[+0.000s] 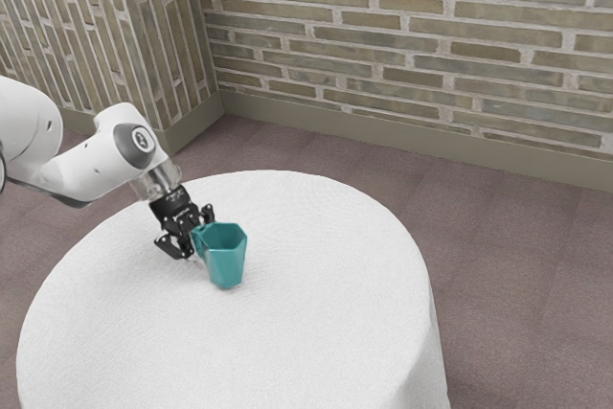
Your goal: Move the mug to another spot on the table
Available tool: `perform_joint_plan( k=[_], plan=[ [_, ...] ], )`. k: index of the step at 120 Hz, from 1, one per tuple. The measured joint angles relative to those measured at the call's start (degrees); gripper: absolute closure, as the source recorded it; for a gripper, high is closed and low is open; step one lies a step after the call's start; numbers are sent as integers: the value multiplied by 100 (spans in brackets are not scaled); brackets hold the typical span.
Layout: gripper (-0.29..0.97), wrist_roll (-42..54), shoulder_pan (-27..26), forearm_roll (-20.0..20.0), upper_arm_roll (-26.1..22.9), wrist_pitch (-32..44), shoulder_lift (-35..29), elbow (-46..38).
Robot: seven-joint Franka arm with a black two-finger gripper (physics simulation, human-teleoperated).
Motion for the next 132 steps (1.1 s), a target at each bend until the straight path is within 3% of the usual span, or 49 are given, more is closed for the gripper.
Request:
perform_joint_plan(
  k=[14,31,80,103,132],
  plan=[
    [32,56,-5,-22,-4,37,-2,-3],
    [16,132,28,-44,-5,64,-38,-138],
    [2,272,124,87,14,186,-560,-337],
    [1,309,-83,916,199,170,-1562,-266],
    [0,934,-265,2779,123,-601,-1967,943]
  ],
)
